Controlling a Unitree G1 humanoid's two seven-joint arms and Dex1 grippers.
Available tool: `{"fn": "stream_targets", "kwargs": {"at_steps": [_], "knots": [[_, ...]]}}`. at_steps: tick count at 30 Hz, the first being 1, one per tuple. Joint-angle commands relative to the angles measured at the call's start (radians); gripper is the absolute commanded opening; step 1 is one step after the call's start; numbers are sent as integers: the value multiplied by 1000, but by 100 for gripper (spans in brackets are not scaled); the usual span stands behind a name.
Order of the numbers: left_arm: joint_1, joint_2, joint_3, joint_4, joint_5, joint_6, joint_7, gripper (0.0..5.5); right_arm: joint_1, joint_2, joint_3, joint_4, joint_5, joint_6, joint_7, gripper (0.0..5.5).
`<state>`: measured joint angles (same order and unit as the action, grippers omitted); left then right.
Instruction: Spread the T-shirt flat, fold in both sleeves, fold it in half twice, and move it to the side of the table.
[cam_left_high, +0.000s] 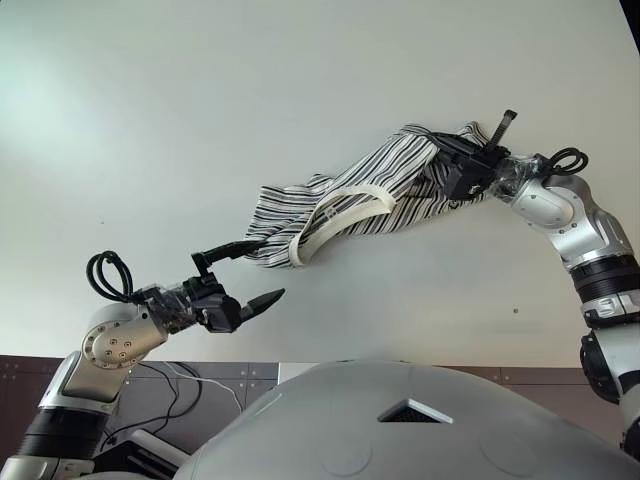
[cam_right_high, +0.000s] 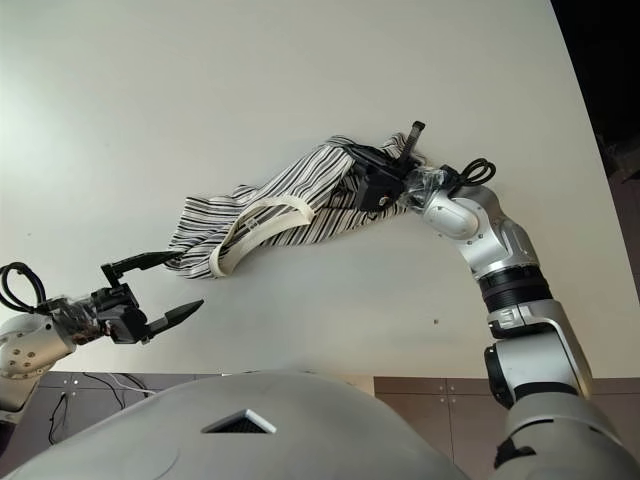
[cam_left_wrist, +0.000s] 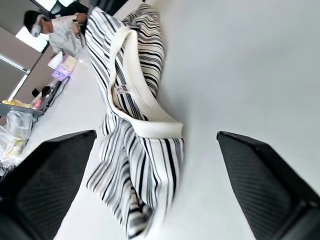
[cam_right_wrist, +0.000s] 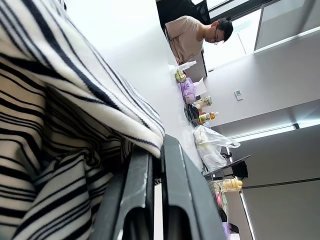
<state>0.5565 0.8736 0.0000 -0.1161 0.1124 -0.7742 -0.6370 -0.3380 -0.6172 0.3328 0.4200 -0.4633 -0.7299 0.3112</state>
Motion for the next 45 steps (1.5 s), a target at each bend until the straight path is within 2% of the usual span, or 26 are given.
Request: {"fn": "stream_targets", "kwargs": {"at_steps": [1,4,9,12,16,20,30,34,45], "knots": [[-85,3,-7,123,260,53,76,449,19,8,-31,-67,82,26,36,11],[-153,-24,-27,144,401,95,154,449,45,2,-47,-137,146,46,74,11],[-207,-49,-62,146,561,147,278,449,173,-58,-77,-316,394,56,220,11],[-209,-42,-85,130,571,140,299,449,251,-100,-105,-384,440,57,265,11],[-182,-14,-121,87,555,111,281,449,318,-110,-153,-474,538,96,295,11],[-191,-12,-144,91,552,108,290,449,365,-118,-175,-496,552,111,326,11],[-239,2,-186,155,582,110,306,265,440,-136,-202,-507,584,111,410,10],[-248,11,-203,167,584,107,310,208,442,-130,-220,-507,597,117,418,10],[-243,28,-161,150,566,107,380,33,488,-132,-272,-516,658,132,449,10]]}}
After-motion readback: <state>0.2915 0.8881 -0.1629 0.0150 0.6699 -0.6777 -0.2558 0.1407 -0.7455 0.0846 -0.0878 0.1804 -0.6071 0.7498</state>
